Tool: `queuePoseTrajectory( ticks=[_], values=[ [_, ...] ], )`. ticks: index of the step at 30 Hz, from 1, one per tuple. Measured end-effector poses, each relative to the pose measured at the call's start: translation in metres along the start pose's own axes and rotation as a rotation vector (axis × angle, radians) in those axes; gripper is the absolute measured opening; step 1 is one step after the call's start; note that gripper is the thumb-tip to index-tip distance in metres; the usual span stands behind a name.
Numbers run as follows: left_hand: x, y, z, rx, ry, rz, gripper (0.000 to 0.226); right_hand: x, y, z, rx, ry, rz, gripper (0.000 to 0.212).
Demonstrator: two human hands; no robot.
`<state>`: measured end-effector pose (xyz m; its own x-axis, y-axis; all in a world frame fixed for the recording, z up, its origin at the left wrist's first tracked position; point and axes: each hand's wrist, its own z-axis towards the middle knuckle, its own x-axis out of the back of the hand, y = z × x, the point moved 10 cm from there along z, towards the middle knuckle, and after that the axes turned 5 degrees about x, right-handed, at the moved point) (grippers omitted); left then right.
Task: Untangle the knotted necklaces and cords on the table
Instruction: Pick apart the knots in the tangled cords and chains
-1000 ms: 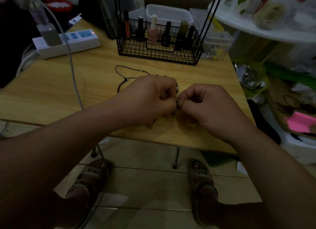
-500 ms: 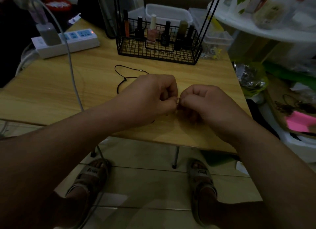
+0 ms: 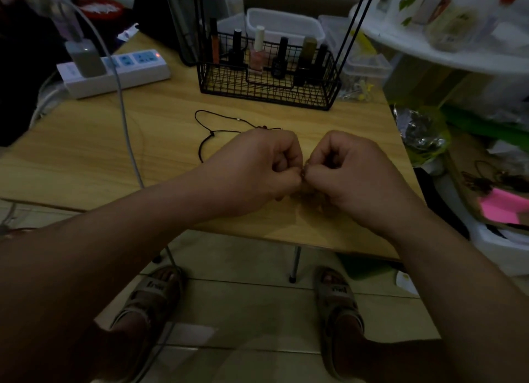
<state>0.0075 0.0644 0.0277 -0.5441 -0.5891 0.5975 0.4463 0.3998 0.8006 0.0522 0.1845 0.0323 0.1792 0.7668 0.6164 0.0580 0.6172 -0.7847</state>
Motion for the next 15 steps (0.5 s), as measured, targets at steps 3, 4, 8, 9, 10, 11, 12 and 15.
queuePoseTrajectory(
  ticks=[3, 4, 8, 9, 10, 11, 12, 15],
  values=[
    [0.005, -0.003, 0.002, 0.007, 0.021, -0.039, 0.008, 0.003, -0.002, 0.002, 0.026, 0.040, 0.056, 0.012],
    [0.006, -0.004, 0.002, 0.005, 0.027, -0.032, 0.008, 0.000, 0.000, 0.003, 0.016, 0.012, 0.098, 0.015],
    [0.008, -0.005, 0.003, -0.017, 0.051, 0.055, 0.010, -0.005, 0.001, 0.003, 0.042, -0.117, 0.017, 0.016],
    [0.009, -0.006, 0.005, -0.022, 0.059, 0.072, 0.010, -0.006, 0.001, 0.002, 0.060, -0.138, -0.041, 0.011],
    [0.011, -0.006, 0.006, -0.024, 0.067, 0.080, 0.010, -0.007, 0.002, 0.001, 0.065, -0.148, -0.078, 0.008],
    [0.012, -0.007, 0.006, -0.023, 0.073, 0.082, 0.009, -0.008, 0.004, 0.000, 0.053, -0.149, -0.077, 0.006],
    [0.013, -0.007, 0.007, -0.022, 0.075, 0.080, 0.009, -0.008, 0.007, 0.000, 0.029, -0.143, -0.048, 0.007],
    [0.009, -0.008, 0.006, 0.004, 0.051, 0.079, 0.005, -0.001, 0.018, 0.000, -0.123, -0.083, 0.270, 0.017]
  ],
)
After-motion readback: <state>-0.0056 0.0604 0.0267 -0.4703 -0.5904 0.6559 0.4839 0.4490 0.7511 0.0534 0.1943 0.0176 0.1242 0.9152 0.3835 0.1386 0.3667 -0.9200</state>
